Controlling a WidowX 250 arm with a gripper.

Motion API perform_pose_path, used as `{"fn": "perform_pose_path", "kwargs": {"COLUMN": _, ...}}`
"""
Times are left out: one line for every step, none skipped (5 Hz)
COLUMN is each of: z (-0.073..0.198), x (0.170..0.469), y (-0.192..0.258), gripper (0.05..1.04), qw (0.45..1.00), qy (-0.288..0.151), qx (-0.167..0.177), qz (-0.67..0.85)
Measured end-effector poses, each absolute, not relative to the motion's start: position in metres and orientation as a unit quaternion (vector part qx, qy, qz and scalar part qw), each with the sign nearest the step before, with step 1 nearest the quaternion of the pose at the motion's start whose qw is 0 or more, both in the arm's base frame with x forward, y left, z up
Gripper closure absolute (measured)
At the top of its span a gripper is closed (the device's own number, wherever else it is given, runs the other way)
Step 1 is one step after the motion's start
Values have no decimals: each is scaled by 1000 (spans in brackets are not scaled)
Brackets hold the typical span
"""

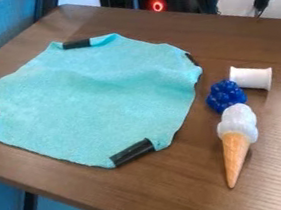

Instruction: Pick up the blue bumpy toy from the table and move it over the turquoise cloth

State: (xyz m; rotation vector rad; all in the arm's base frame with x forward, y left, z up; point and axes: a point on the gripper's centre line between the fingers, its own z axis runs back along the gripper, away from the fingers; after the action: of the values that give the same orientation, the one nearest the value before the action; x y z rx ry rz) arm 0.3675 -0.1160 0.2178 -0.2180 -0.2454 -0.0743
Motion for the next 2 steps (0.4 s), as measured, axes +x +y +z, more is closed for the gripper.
{"fn": "perform_pose_path", "kwargs": {"z": 203, "x": 371, "y": -117, "gripper": 83, "qw": 989, "qy": -104, "qx": -103, "qz": -33}}
{"fn": "perform_pose_path", "kwargs": {"z": 178, "x": 375, "y": -140, "gripper": 83, "qw": 992, "qy": -97, "qx": -75, "qz": -32}}
